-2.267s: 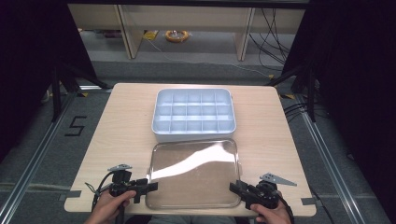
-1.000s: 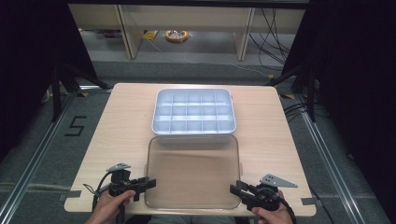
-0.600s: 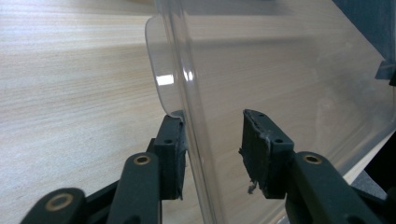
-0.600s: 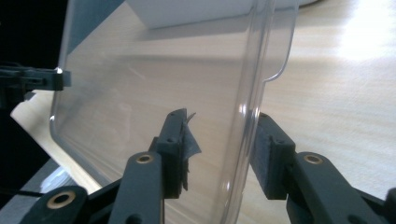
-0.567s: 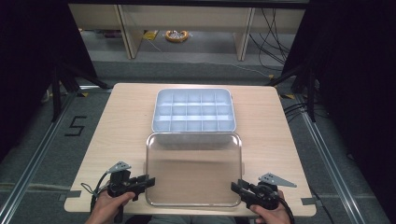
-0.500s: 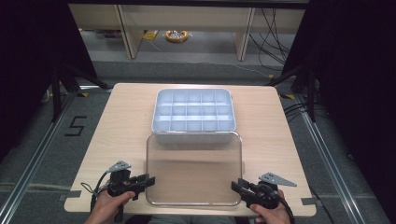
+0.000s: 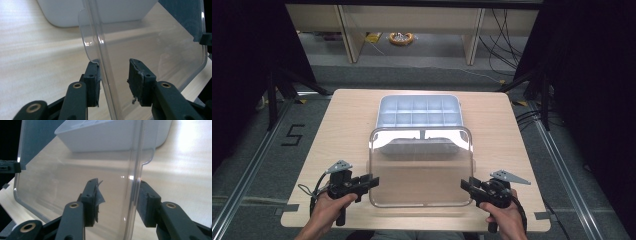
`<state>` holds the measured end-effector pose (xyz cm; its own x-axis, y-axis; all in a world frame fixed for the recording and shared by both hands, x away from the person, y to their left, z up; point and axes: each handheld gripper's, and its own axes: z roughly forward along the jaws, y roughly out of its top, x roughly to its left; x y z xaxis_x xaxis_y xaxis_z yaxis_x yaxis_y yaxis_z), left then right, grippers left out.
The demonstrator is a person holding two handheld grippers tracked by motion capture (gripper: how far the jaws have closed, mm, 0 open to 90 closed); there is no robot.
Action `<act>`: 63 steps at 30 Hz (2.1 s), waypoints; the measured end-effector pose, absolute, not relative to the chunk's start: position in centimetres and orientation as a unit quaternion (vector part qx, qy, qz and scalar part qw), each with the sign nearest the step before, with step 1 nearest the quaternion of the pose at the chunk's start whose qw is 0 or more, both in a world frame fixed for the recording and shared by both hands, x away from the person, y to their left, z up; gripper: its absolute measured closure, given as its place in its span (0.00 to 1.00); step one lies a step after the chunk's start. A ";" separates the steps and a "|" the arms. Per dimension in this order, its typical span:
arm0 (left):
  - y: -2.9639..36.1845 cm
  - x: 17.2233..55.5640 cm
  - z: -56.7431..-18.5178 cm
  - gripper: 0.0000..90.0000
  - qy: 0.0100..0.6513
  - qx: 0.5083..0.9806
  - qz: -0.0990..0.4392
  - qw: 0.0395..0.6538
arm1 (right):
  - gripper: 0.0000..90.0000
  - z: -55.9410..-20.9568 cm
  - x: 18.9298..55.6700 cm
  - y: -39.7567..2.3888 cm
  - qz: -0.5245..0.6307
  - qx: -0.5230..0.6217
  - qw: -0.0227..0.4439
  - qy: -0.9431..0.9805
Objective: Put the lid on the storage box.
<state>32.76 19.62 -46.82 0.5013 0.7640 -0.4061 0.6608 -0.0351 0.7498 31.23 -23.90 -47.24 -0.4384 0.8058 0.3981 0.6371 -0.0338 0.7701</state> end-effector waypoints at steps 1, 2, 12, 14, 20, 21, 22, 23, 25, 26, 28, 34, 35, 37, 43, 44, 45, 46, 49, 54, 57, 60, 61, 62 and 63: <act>19.6 33.0 -46.7 0.68 0.497 0.717 0.056 0.486 | 0.64 -47.2 31.2 -23.9 0.493 0.523 0.085 0.690; 19.4 33.2 -46.5 0.68 0.498 0.717 0.059 0.485 | 0.63 -46.8 31.9 -23.9 0.493 0.517 0.093 0.693; 19.5 35.6 -45.1 0.69 0.507 0.709 0.090 0.482 | 0.63 -45.4 34.7 -22.9 0.482 0.522 0.117 0.694; 19.5 36.1 -44.8 0.69 0.511 0.704 0.095 0.484 | 0.63 -45.0 35.7 -22.6 0.484 0.521 0.123 0.692; 19.5 37.4 -43.8 0.70 0.513 0.701 0.105 0.485 | 0.63 -44.3 36.9 -22.3 0.478 0.524 0.127 0.693; 19.5 37.6 -43.7 0.70 0.514 0.700 0.104 0.485 | 0.63 -44.3 37.1 -22.3 0.485 0.522 0.130 0.690; 19.4 37.9 -43.6 0.70 0.517 0.698 0.106 0.484 | 0.63 -44.2 37.3 -22.3 0.476 0.526 0.131 0.693; 19.4 38.1 -43.6 0.71 0.516 0.698 0.107 0.485 | 0.63 -44.1 37.6 -22.2 0.481 0.525 0.132 0.690; 19.3 38.7 -43.4 0.71 0.521 0.697 0.106 0.481 | 0.62 -44.0 38.1 -22.1 0.473 0.529 0.137 0.691; 19.2 38.9 -43.3 0.71 0.522 0.698 0.108 0.479 | 0.62 -43.9 38.3 -22.1 0.478 0.528 0.134 0.690; 19.2 39.2 -43.2 0.71 0.524 0.696 0.107 0.480 | 0.62 -43.9 38.6 -22.1 0.471 0.529 0.139 0.692; 19.1 40.6 -42.1 0.71 0.532 0.684 0.110 0.486 | 0.62 -42.7 40.0 -21.9 0.476 0.535 0.143 0.684; 19.1 40.8 -41.9 0.71 0.532 0.684 0.112 0.487 | 0.62 -42.3 40.0 -21.6 0.477 0.549 0.129 0.674; 19.1 41.4 -41.5 0.70 0.534 0.680 0.113 0.488 | 0.61 -41.7 41.2 -21.7 0.474 0.537 0.149 0.682; 18.9 43.6 -40.5 0.69 0.547 0.667 0.119 0.492 | 0.61 -40.6 42.8 -21.3 0.473 0.543 0.154 0.677; 18.9 44.0 -40.4 0.69 0.548 0.666 0.118 0.492 | 0.61 -40.4 43.1 -21.1 0.475 0.548 0.153 0.672; 18.8 44.3 -40.3 0.69 0.551 0.664 0.119 0.492 | 0.61 -40.2 43.4 -21.1 0.473 0.549 0.157 0.671; 18.7 44.5 -40.3 0.68 0.550 0.664 0.120 0.492 | 0.61 -39.9 43.6 -20.9 0.471 0.564 0.146 0.662; 18.4 45.5 -40.1 0.68 0.555 0.661 0.120 0.491 | 0.61 -39.8 44.2 -21.0 0.467 0.567 0.152 0.661; 18.1 47.0 -40.0 0.67 0.564 0.655 0.120 0.488 | 0.61 -39.8 45.9 -21.4 0.470 0.563 0.161 0.661; 17.9 47.7 -40.0 0.66 0.568 0.654 0.124 0.483 | 0.61 -40.0 46.5 -21.3 0.468 0.567 0.163 0.658; 17.8 48.3 -40.1 0.66 0.572 0.653 0.124 0.480 | 0.61 -40.4 47.3 -21.3 0.467 0.575 0.160 0.652; 17.8 48.5 -40.1 0.66 0.571 0.655 0.126 0.478 | 0.61 -40.5 47.4 -21.2 0.468 0.580 0.156 0.648; 17.7 48.7 -40.1 0.66 0.574 0.653 0.126 0.477 | 0.61 -40.5 47.5 -21.0 0.466 0.591 0.149 0.642; 17.6 49.1 -40.3 0.66 0.580 0.651 0.124 0.474 | 0.61 -40.6 47.7 -20.9 0.464 0.596 0.146 0.638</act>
